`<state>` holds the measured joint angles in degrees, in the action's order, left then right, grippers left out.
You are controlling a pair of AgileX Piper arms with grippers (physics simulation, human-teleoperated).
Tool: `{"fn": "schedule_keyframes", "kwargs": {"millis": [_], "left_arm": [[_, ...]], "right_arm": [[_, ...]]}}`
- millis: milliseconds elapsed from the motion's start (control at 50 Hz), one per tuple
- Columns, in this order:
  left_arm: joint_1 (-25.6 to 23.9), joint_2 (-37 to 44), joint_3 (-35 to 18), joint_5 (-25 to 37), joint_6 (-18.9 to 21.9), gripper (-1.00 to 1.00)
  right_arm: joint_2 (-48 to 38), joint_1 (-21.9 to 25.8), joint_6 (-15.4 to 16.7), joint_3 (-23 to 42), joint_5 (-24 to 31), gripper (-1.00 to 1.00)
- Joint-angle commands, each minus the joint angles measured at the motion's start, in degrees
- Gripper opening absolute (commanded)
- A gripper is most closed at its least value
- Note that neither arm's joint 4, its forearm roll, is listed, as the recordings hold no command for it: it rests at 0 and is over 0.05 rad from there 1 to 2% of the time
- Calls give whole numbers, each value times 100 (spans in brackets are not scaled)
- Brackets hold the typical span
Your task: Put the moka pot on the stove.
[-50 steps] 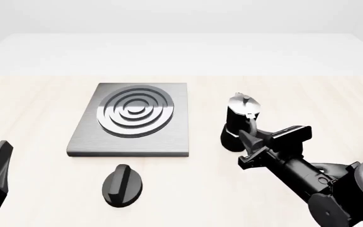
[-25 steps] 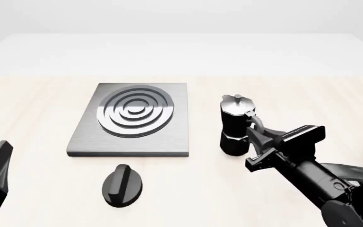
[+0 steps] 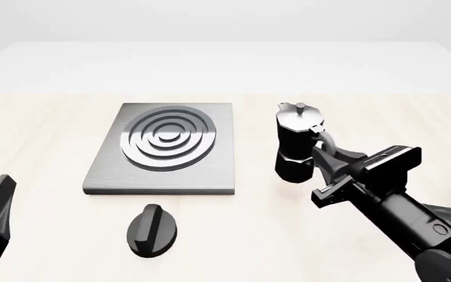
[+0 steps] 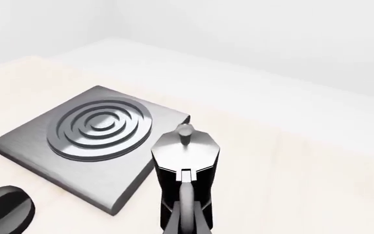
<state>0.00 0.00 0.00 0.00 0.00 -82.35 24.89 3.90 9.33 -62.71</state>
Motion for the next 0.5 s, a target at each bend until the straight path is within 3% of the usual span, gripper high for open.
{"fn": "schedule_keyframes", "kwargs": {"millis": [20, 500], "left_arm": [[0, 0, 0, 0, 0, 100], [0, 0, 0, 0, 0, 100]], "right_arm": [[622, 52, -40, 124, 490, -100], [1257, 216, -137, 497, 1447, -100]]}}
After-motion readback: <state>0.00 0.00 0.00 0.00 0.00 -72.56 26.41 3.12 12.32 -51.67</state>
